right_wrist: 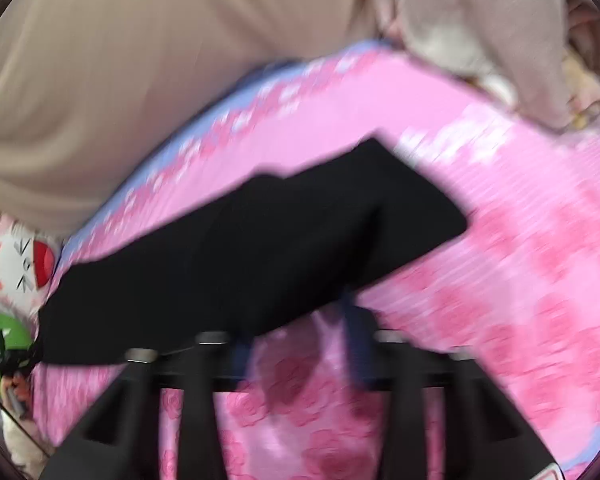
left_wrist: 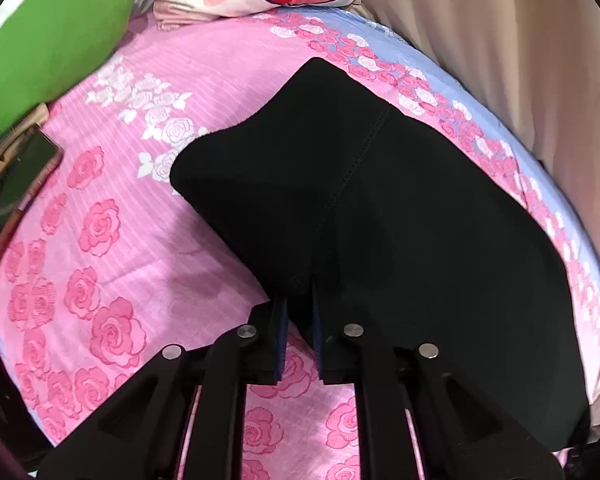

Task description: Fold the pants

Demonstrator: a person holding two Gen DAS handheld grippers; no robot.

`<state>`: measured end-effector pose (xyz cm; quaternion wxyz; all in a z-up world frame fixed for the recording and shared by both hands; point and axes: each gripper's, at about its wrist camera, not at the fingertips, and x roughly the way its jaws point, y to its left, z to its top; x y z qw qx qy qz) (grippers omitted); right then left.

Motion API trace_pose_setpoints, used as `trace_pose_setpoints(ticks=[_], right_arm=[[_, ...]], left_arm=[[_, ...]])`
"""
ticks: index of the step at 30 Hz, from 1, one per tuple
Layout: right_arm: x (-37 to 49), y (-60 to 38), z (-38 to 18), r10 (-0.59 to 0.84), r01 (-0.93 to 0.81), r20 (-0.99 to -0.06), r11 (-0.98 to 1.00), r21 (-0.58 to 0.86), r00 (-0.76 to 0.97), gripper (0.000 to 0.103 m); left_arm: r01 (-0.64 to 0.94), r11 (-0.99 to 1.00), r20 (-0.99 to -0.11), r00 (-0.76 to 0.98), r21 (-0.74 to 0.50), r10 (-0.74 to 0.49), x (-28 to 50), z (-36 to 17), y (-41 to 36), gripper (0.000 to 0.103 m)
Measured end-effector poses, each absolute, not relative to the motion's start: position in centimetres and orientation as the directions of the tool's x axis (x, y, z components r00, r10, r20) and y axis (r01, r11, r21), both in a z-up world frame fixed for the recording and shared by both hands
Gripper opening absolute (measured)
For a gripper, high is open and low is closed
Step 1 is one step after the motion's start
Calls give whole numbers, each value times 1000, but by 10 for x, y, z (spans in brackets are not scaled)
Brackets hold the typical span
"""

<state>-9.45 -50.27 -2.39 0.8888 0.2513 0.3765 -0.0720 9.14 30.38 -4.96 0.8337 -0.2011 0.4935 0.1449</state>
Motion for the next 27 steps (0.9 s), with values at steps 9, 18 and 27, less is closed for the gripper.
trace_pose_setpoints(ticks=[9,18,27], right_arm=[[-67,-544,-32,289,263,-615,713,650,734,62],[-86,-537,-11,354,188,-534,672,716,768,70],[-77,-545,50,89,166,-430,837,521,898,9]], left_arm=[[-473,869,-890,446,-147,93,92,-48,299,12],[-483,870,-892,429,-98,138,95,-49,292,13],[-487,872,-892,419,-60,172,96,-48,286,13]])
